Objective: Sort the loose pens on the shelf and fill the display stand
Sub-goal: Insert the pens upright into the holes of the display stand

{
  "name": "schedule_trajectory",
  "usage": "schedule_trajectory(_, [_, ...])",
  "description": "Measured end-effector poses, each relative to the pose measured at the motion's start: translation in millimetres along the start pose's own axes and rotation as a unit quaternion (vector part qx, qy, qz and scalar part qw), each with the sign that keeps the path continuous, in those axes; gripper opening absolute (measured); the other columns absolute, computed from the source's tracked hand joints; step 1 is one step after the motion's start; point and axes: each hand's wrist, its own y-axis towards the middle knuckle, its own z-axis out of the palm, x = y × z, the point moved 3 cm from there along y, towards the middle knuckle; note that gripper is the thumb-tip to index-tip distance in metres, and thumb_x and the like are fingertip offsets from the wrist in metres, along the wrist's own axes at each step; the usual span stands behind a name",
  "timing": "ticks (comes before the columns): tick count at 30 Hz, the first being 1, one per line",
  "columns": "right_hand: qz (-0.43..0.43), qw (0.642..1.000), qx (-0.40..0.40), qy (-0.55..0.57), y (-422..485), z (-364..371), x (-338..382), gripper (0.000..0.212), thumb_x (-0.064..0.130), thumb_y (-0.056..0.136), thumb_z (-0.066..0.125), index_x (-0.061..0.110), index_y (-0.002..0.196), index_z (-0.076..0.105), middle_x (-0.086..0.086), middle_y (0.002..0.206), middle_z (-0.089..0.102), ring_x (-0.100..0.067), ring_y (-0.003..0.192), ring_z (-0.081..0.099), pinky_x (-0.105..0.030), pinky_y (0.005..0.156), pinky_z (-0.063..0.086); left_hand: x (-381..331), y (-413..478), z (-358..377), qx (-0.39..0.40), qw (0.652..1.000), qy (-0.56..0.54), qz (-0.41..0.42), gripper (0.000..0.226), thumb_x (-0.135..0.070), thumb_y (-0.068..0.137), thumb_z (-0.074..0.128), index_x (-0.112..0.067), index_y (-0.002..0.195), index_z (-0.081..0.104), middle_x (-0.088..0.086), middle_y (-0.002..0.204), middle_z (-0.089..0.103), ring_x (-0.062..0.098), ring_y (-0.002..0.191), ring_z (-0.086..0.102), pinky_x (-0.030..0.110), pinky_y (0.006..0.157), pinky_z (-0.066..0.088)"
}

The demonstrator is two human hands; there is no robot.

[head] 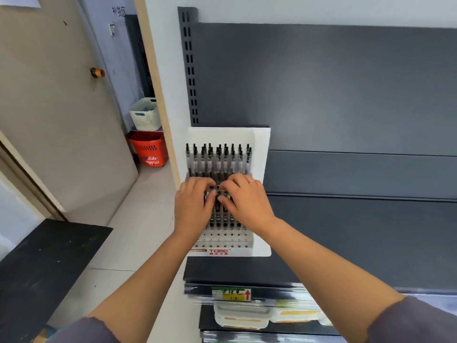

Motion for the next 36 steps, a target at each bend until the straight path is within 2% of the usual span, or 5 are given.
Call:
schedule_trajectory(4, [0.048, 0.999, 0.003, -0.003, -53, -48, -71, 0.027, 0.033, 0.096, 0.05, 0.017, 0.114, 0.062, -0.001, 0.111, 0.058, -0.024, 0.098, 0.053, -0.036, 0.08, 0.045, -89, 0, 42, 0.037, 0.996, -0.017, 0.08, 0.012, -0.01, 0.087, 0.06, -0.01, 0.099, 0.063, 0.006, 0.096, 0.062, 0.028, 0.087, 0.054, 0.041, 0.076, 0.044])
schedule_trajectory(12, [0.225, 0.974, 0.015, -0.009, -206, -155, -247, 0.023, 0.035, 0.099, 0.04, 0.023, 0.109, 0.057, 0.007, 0.102, 0.063, -0.02, 0.09, 0.059, -0.033, 0.073, 0.049, -279, -38, 179, 0.249, 0.958, -0.087, 0.115, 0.014, -0.026, 0.096, 0.045, -0.025, 0.1, 0.058, -0.015, 0.09, 0.058, 0.012, 0.086, 0.055, 0.029, 0.073, 0.044])
schedule_trajectory(22, [0.382, 0.922, 0.014, -0.059, -316, -234, -435, 0.025, 0.028, 0.098, 0.042, 0.019, 0.109, 0.062, -0.002, 0.104, 0.062, -0.024, 0.094, 0.057, -0.033, 0.074, 0.044, -448, -35, 347, 0.397, 0.894, -0.108, 0.174, 0.019, -0.029, 0.094, 0.048, -0.028, 0.111, 0.056, -0.01, 0.096, 0.055, 0.009, 0.081, 0.051, 0.028, 0.074, 0.046])
schedule_trajectory(29, [0.451, 0.888, 0.083, -0.033, -344, -245, -575, 0.024, 0.025, 0.097, 0.043, 0.021, 0.109, 0.063, -0.001, 0.115, 0.06, -0.023, 0.097, 0.058, -0.036, 0.078, 0.05, -533, -14, 500, 0.51, 0.835, -0.045, 0.201, 0.043, -0.031, 0.096, 0.045, -0.028, 0.138, 0.038, 0.001, 0.134, 0.043, 0.022, 0.123, 0.042, 0.041, 0.097, 0.044])
schedule_trajectory(36, [0.476, 0.851, 0.211, -0.061, -357, -228, -682, 0.036, 0.028, 0.097, 0.043, 0.02, 0.131, 0.052, -0.008, 0.131, 0.049, -0.034, 0.119, 0.046, -0.043, 0.09, 0.042, -578, -13, 602, 0.539, 0.815, 0.065, 0.202, 0.055, -0.032, 0.096, 0.043, -0.031, 0.146, 0.02, 0.005, 0.139, 0.035, 0.027, 0.126, 0.037, 0.042, 0.097, 0.042])
